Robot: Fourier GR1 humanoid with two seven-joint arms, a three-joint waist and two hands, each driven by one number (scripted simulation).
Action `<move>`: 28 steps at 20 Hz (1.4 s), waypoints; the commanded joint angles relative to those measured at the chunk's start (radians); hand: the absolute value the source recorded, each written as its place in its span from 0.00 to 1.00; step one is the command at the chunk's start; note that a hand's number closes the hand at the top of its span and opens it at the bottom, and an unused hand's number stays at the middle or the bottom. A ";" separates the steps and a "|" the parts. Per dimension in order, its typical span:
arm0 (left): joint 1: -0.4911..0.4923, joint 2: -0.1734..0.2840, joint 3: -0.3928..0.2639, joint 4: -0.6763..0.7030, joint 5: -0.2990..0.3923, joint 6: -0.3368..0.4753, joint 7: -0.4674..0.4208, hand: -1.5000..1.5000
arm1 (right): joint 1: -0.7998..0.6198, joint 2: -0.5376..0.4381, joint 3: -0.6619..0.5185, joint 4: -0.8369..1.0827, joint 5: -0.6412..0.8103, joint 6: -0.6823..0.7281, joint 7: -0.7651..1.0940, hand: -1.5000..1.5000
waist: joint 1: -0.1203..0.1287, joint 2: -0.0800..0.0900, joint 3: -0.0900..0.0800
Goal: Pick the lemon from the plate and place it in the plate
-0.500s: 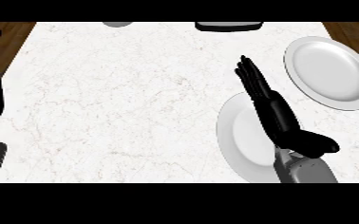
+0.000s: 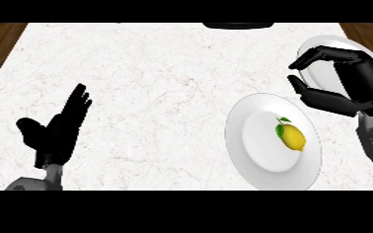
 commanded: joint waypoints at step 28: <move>0.006 -0.143 -0.055 0.098 -0.045 -0.051 0.114 0.50 | 0.081 -0.290 0.091 0.042 0.498 0.297 -0.123 0.00 | 0.014 -0.023 0.003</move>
